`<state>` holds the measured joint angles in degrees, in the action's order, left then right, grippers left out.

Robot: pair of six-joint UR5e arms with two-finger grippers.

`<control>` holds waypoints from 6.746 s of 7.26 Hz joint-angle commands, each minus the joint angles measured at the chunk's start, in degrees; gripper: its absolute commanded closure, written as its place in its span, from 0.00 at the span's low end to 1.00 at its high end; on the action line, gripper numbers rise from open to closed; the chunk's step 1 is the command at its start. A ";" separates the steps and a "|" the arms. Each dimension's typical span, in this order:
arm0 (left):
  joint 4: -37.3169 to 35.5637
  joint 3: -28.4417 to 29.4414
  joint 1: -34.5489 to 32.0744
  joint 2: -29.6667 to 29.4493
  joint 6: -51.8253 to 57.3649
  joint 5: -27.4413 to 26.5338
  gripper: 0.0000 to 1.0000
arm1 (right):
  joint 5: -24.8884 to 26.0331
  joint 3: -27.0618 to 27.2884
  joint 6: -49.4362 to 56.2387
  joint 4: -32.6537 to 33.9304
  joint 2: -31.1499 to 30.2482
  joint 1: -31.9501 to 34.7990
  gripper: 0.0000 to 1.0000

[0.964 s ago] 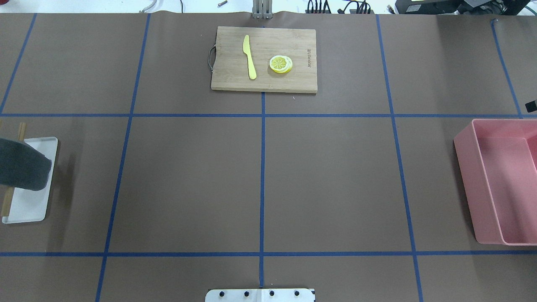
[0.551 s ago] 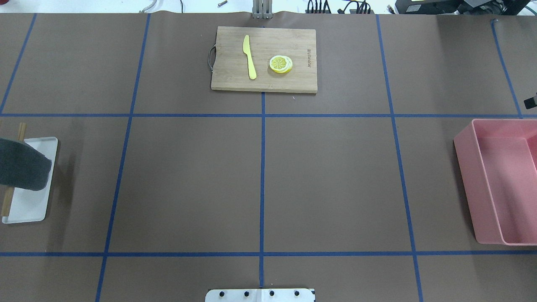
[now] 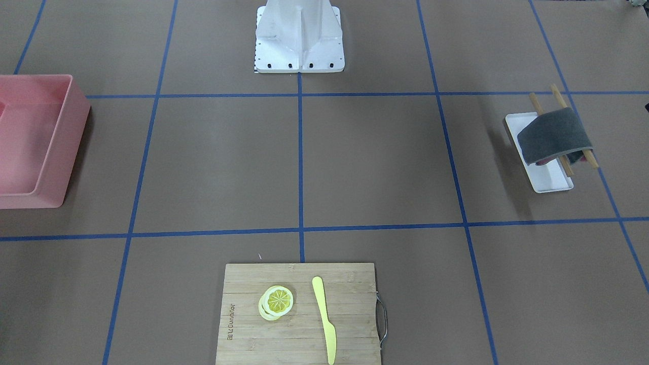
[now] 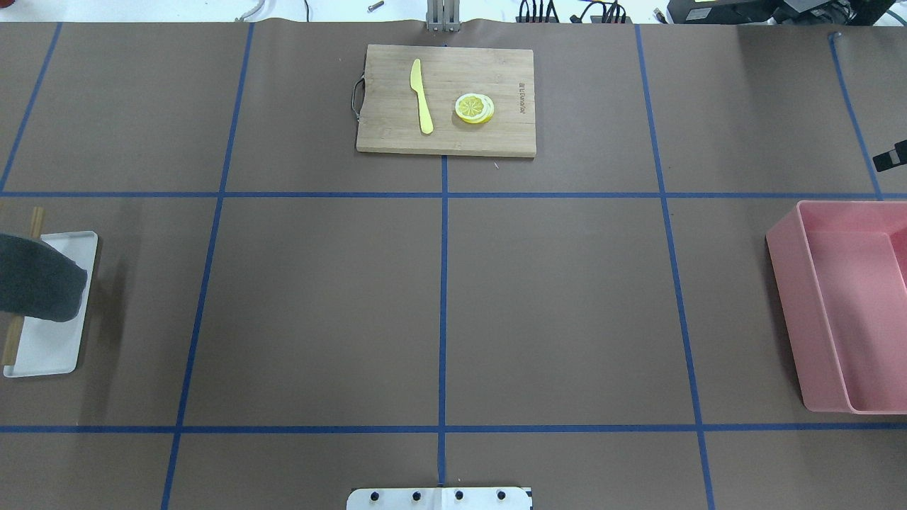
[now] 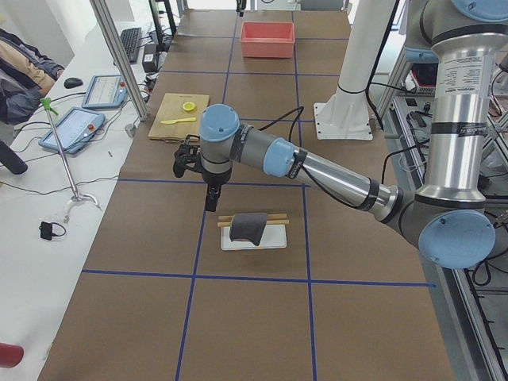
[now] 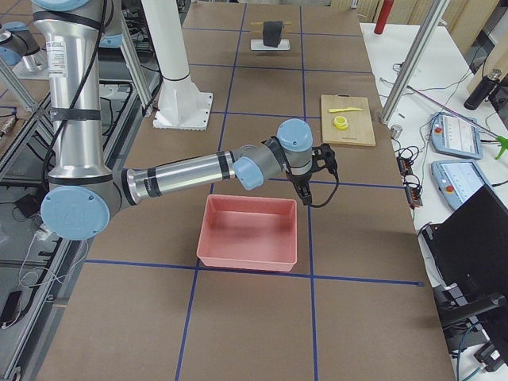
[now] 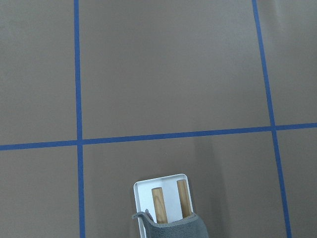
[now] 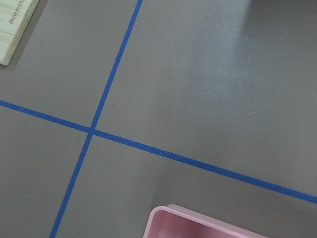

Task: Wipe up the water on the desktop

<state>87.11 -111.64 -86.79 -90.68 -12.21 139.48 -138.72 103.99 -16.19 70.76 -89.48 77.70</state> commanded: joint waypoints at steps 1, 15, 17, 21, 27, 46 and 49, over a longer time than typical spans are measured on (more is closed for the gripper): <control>0.25 0.46 0.13 -0.47 0.08 0.00 0.02 | -0.41 1.30 -0.07 -1.15 0.18 -0.27 0.00; 9.64 10.56 14.46 5.07 -17.85 0.00 0.05 | -2.61 1.66 -7.89 -3.26 -0.17 -2.73 0.00; 10.35 11.88 15.77 4.90 -18.55 0.00 0.07 | -2.70 1.48 -7.89 -3.26 -0.34 -2.90 0.00; 10.36 13.29 16.83 3.58 -20.30 0.00 0.88 | -2.52 1.39 -7.80 -3.17 -0.43 -3.61 0.00; 10.00 10.74 16.74 3.05 -21.37 4.04 1.00 | -2.34 1.22 -7.71 -3.17 -0.78 -3.96 0.00; 10.00 11.07 30.06 -35.73 -75.79 4.62 1.00 | 11.92 4.97 -33.48 -3.35 18.07 -23.41 0.00; 15.23 21.25 38.51 -48.34 -87.67 -6.02 1.00 | 39.50 11.94 -42.33 -3.17 24.15 -43.02 0.00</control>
<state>98.75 -94.58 -51.73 -134.52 -94.30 137.81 -109.39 114.30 -56.01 67.51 -68.00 41.79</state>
